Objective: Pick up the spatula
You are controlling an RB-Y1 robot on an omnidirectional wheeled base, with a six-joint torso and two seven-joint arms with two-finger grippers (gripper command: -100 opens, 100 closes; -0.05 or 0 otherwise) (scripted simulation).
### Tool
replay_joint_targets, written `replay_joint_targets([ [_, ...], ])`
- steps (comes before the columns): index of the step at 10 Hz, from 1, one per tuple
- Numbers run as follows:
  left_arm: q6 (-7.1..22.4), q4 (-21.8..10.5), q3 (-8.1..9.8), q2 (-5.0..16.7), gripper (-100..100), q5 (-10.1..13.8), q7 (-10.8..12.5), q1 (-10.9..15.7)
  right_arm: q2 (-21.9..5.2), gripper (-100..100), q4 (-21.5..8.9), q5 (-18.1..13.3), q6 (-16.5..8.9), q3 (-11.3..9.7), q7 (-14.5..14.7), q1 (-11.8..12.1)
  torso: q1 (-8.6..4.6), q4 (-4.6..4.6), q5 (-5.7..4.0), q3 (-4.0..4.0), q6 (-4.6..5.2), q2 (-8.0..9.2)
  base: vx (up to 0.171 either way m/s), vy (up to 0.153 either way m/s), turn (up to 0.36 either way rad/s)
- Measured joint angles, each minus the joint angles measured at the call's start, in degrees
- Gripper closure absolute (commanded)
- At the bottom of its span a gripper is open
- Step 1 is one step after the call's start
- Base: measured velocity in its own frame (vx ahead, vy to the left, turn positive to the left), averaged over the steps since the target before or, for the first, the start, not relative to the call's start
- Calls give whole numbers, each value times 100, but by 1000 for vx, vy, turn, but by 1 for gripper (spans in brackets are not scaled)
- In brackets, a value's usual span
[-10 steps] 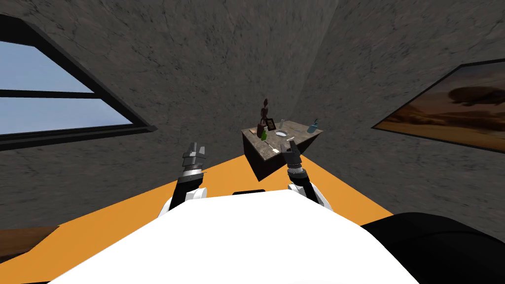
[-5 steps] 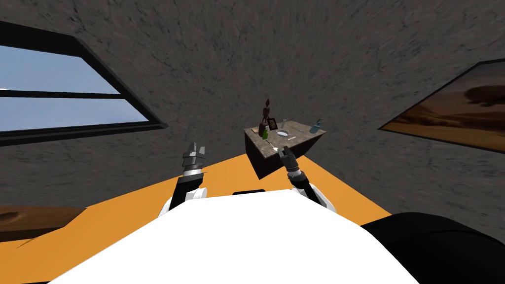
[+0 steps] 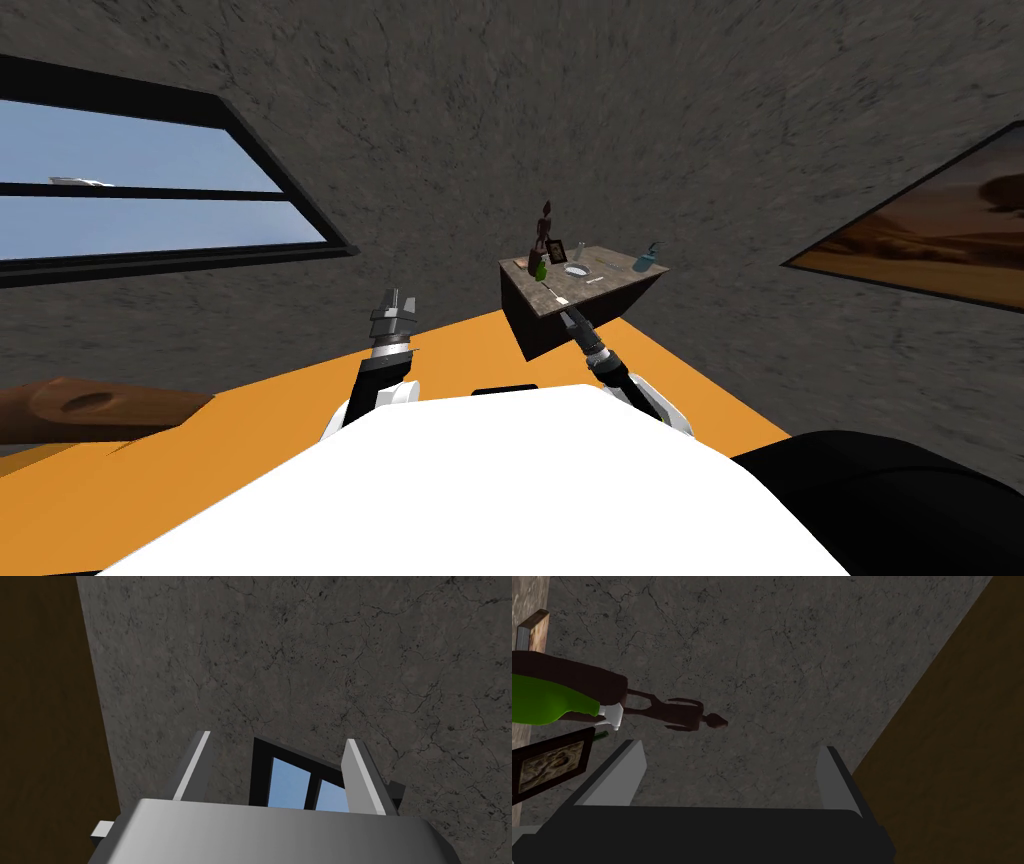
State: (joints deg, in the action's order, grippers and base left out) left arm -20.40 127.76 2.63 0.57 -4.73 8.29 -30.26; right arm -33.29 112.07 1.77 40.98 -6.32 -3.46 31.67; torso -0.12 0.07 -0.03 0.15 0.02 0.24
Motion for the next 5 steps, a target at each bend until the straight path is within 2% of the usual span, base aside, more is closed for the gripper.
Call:
replay_joint_targets([
  [2, 0, 0, 0, 0, 0, 0, 0, 0, -362, -100, -266, -7, 98, -74, 14, 65, 0, -1, 0, -2, 0, -4, -57, -2, 95],
  [5, 0, 0, 0, 0, 0, 0, 0, 0, -875, -100, -853, -51, 211, -243, 38, 23, -2, -2, 0, -5, -1, -8, -49, -7, 76],
])
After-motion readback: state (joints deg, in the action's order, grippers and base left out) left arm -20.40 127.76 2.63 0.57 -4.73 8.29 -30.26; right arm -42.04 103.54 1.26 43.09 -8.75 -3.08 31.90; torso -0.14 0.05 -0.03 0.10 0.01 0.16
